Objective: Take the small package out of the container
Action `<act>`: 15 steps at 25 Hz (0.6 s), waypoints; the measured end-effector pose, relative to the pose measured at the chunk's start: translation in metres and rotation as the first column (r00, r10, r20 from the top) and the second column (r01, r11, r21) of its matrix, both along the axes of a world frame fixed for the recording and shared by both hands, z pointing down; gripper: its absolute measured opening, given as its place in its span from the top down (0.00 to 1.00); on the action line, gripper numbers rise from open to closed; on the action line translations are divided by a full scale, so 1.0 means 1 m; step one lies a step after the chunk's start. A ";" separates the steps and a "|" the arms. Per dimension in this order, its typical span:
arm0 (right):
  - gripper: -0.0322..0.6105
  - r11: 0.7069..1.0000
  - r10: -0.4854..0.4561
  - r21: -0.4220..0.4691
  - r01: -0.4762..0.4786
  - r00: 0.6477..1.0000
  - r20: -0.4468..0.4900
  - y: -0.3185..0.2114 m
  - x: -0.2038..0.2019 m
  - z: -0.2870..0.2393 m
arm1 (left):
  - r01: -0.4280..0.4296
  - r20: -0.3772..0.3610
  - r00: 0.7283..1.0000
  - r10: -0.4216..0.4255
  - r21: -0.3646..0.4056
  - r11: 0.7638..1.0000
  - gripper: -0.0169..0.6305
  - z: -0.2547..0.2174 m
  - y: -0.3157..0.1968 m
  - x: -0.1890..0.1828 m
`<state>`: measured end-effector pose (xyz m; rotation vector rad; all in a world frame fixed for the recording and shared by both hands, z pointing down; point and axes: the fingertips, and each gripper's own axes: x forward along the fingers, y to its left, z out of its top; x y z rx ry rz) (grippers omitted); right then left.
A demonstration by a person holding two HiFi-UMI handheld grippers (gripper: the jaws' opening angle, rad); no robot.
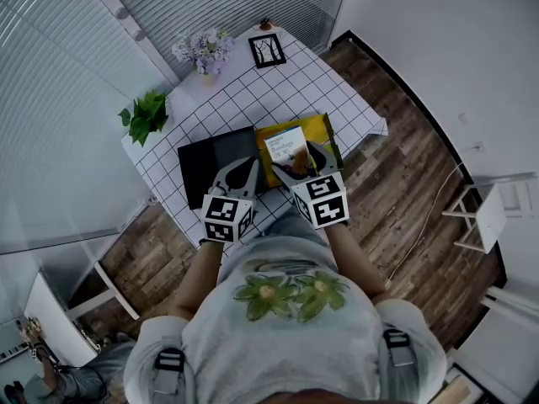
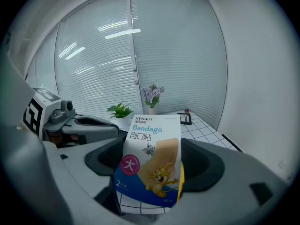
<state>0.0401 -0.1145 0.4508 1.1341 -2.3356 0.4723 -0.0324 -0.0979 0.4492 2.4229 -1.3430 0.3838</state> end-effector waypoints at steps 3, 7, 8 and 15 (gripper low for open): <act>0.38 1.000 0.004 -0.001 -0.004 1.000 -0.001 0.000 0.002 0.001 | -0.001 0.000 1.000 0.001 -0.001 1.000 0.96 0.001 0.000 0.000; 0.38 1.000 0.013 -0.004 -0.013 1.000 -0.004 -0.002 0.005 0.002 | 0.000 0.002 1.000 0.000 -0.007 1.000 0.96 0.003 0.000 0.001; 0.38 1.000 0.016 -0.004 -0.016 1.000 -0.005 -0.002 0.006 0.003 | -0.001 0.001 1.000 0.001 -0.009 1.000 0.96 0.004 0.000 0.001; 0.38 1.000 0.028 -0.010 -0.028 0.999 -0.018 -0.003 0.012 0.008 | -0.009 0.000 1.000 0.009 -0.020 1.000 0.96 0.008 -0.001 0.003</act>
